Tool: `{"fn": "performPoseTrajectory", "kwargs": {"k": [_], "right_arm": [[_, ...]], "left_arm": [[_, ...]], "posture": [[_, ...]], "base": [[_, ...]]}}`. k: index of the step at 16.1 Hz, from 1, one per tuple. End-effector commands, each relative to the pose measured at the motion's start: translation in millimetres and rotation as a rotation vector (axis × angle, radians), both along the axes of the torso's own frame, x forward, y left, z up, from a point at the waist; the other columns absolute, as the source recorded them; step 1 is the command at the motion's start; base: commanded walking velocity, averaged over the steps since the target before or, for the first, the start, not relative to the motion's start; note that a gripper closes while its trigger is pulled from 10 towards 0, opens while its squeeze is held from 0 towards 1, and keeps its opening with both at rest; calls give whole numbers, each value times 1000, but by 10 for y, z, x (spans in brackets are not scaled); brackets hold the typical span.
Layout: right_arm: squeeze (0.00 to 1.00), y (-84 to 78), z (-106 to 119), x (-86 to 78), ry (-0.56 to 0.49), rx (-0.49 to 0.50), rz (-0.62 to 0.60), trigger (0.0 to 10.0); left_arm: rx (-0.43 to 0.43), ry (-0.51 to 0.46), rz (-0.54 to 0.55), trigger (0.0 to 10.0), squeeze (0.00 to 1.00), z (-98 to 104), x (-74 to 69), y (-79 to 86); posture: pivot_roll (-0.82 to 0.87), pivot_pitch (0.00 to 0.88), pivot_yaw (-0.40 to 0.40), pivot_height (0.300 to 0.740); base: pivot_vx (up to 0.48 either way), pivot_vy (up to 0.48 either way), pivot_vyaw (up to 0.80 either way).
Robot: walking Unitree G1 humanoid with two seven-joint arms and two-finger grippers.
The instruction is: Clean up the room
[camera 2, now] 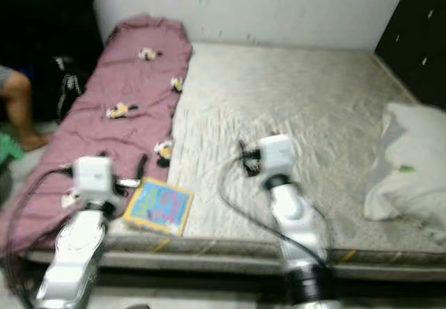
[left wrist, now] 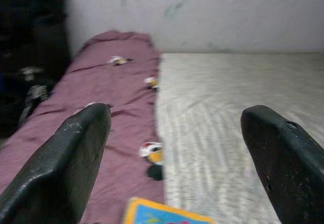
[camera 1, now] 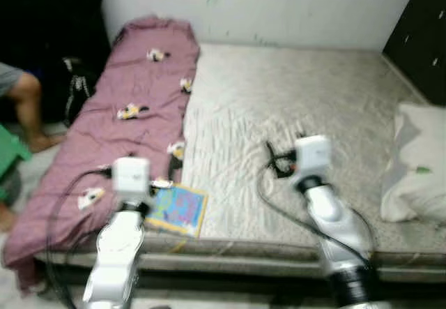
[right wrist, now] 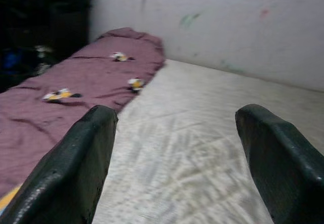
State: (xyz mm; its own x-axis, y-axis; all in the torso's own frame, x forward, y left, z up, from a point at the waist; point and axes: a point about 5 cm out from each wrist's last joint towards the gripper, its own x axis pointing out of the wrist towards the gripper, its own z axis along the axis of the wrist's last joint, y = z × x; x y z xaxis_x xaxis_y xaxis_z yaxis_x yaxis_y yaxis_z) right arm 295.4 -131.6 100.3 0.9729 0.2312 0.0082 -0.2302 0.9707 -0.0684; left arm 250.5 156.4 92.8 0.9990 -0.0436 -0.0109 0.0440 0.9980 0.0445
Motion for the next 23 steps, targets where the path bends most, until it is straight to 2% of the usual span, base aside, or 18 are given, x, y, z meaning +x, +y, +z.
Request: {"fn": "performPoseTrajectory", "kwargs": {"k": [1, 6, 16, 23], "right_arm": [[0, -31, 42, 28, -15, -5, -6, 10000], [0, -25, 43, 42, -16, -7, -1, 10000], [0, -31, 30, 24, -8, -15, 7, 10000], [0, -27, 25, 23, -6, -22, 10, 10000]], "left_arm": [[32, 10, 28, 10000, 0, -8, 12, 2], [38, 4, 10, 10000, 0, -3, 19, -27], [20, 5, 13, 10000, 0, -3, 3, -37], [17, 8, 12, 10000, 0, -7, 1, -42]], "posture": [[-52, 0, -50, 740], [-49, 0, -56, 740], [-50, 0, -63, 740], [-53, 0, -62, 740]], "base": [[0, 0, 0], [0, 0, 0], [0, -468, 0], [0, -339, 0]]}}
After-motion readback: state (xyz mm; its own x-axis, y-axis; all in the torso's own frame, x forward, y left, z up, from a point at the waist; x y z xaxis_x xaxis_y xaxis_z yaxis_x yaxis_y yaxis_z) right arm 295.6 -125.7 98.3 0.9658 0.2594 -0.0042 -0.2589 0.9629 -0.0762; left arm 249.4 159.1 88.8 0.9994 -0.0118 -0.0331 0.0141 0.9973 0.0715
